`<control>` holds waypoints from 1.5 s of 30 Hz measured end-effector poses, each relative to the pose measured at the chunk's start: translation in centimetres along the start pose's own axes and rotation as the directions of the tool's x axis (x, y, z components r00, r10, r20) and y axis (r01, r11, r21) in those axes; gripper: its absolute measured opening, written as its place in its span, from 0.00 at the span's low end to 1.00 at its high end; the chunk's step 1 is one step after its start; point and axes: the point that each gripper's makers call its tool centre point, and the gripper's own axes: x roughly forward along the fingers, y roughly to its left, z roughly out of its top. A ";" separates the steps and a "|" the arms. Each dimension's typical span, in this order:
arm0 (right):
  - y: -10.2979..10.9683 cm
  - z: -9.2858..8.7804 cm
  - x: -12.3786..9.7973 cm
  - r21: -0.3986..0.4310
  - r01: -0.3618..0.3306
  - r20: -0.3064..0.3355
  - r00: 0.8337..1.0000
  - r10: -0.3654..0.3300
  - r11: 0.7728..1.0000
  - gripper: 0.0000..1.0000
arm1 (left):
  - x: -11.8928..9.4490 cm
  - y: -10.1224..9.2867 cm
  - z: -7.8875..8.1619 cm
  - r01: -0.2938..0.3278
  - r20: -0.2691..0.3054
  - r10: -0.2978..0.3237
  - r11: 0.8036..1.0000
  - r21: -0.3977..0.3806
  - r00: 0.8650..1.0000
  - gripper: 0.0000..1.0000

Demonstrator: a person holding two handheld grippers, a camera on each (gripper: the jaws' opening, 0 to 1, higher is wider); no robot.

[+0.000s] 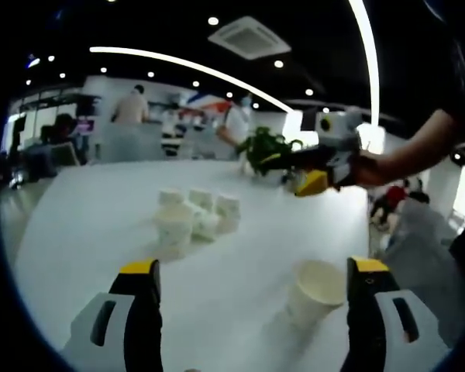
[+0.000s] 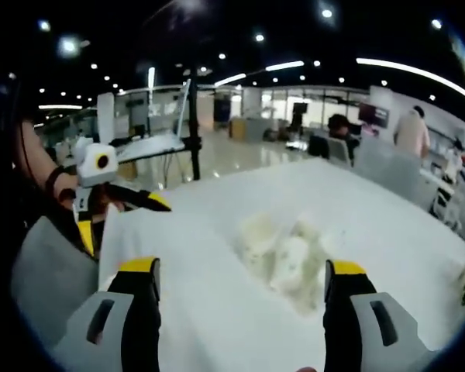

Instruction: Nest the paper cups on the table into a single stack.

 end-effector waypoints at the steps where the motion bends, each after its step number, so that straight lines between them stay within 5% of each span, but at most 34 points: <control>1: 0.1 0.1 0.3 -0.006 -0.011 -0.003 1.000 0.011 1.000 0.85 | 0.0 0.0 -0.1 -0.003 -0.002 0.003 1.000 0.001 1.000 0.98; 26: -2.3 3.1 8.1 -0.113 -0.144 -0.076 0.988 0.136 0.983 0.87 | -1.0 3.2 -1.3 -0.090 -0.021 0.090 0.996 -0.020 0.996 0.98; 45: -1.4 0.3 13.6 -0.166 -0.249 -0.203 0.956 0.214 0.954 0.75 | -1.4 4.1 -2.5 -0.125 -0.030 0.124 0.991 -0.054 0.992 0.97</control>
